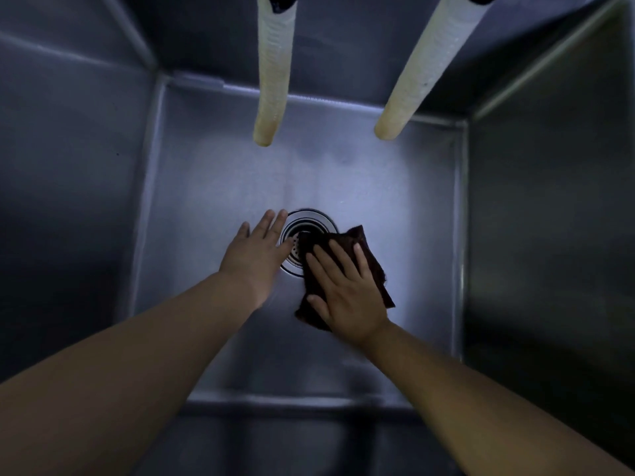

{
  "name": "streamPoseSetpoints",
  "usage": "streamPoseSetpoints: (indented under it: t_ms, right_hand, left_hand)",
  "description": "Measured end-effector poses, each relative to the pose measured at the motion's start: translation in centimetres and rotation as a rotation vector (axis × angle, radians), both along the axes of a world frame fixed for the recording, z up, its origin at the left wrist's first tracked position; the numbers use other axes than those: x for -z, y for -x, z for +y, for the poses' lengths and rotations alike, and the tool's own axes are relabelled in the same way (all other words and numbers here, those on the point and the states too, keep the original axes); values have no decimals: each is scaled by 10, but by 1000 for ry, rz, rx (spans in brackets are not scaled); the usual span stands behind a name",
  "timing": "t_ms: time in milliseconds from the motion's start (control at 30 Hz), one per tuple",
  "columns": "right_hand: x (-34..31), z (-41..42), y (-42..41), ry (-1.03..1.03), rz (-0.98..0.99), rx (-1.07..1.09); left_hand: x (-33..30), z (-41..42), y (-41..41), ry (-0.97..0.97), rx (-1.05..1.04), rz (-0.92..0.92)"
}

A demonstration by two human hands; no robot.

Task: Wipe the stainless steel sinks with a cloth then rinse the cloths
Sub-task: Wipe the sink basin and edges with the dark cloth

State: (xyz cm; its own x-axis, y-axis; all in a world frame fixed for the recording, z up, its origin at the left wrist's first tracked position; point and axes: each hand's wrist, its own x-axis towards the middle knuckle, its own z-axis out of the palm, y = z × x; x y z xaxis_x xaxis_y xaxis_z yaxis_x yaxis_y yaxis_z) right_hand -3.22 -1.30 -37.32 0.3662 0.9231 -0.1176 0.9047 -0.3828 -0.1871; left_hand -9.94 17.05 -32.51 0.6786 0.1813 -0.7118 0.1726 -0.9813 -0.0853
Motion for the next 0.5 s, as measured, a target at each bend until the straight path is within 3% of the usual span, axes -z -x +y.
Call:
streamPoseSetpoints:
  t_ms: [233, 500]
  right_hand:
    - [2, -21, -30, 120, -74, 200]
    - [4, 55, -118, 120, -136, 356]
  left_hand:
    - [-3, 1, 1, 32, -4, -16]
    - [5, 3, -3, 23, 36, -19]
